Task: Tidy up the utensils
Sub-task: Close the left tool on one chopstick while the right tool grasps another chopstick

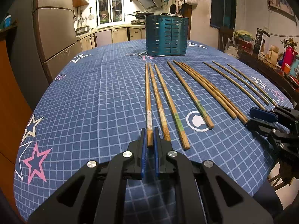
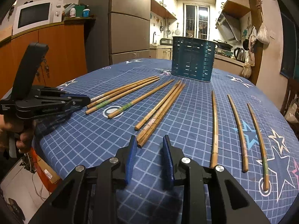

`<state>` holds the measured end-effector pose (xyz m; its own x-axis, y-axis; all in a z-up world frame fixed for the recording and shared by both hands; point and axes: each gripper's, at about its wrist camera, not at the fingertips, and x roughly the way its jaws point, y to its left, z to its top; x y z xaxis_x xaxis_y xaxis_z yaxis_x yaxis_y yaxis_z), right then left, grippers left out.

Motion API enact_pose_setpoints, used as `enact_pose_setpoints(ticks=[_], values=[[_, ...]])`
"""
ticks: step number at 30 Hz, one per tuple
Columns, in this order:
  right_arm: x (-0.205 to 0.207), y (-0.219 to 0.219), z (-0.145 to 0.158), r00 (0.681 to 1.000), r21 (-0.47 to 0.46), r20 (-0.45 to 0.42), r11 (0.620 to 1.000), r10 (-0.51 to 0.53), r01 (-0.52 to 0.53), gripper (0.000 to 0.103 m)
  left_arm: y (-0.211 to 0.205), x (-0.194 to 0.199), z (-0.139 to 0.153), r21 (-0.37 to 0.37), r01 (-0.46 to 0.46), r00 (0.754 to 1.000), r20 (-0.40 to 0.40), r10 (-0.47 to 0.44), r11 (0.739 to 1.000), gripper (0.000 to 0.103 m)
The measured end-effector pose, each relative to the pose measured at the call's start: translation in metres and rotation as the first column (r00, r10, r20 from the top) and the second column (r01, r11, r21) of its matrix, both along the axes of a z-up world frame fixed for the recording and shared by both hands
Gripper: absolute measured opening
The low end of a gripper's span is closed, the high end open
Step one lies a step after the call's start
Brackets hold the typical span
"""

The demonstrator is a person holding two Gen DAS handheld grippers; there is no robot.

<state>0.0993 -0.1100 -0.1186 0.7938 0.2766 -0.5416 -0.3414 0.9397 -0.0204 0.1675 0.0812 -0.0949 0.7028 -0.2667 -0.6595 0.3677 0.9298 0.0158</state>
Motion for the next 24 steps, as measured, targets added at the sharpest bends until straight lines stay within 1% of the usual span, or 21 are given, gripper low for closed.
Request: enact_pose_setpoints(ticks=[11,18,22,24], values=[[0.002,-0.021,-0.002,0.999,0.004,-0.003,0.999,-0.043,0.043,0.028,0.002,0.0,0.0,0.003,0.001,1.0,0.001,-0.001,1.0,0.006],[0.006,-0.016,-0.003,0.999,0.03,-0.011,0.999,-0.032,0.033,0.028,0.0,0.0,0.001,0.011,-0.009,1.0,0.0,0.009,1.0,0.006],[0.01,-0.013,-0.004,0.998,0.038,-0.005,0.998,-0.056,0.056,0.028,-0.01,-0.001,0.002,0.028,-0.018,1.0,0.006,0.018,0.999,0.006],[0.008,-0.013,-0.004,0.998,0.045,-0.001,0.997,-0.069,0.069,0.026,-0.015,-0.002,0.002,0.039,-0.026,1.0,0.015,0.025,0.999,0.006]])
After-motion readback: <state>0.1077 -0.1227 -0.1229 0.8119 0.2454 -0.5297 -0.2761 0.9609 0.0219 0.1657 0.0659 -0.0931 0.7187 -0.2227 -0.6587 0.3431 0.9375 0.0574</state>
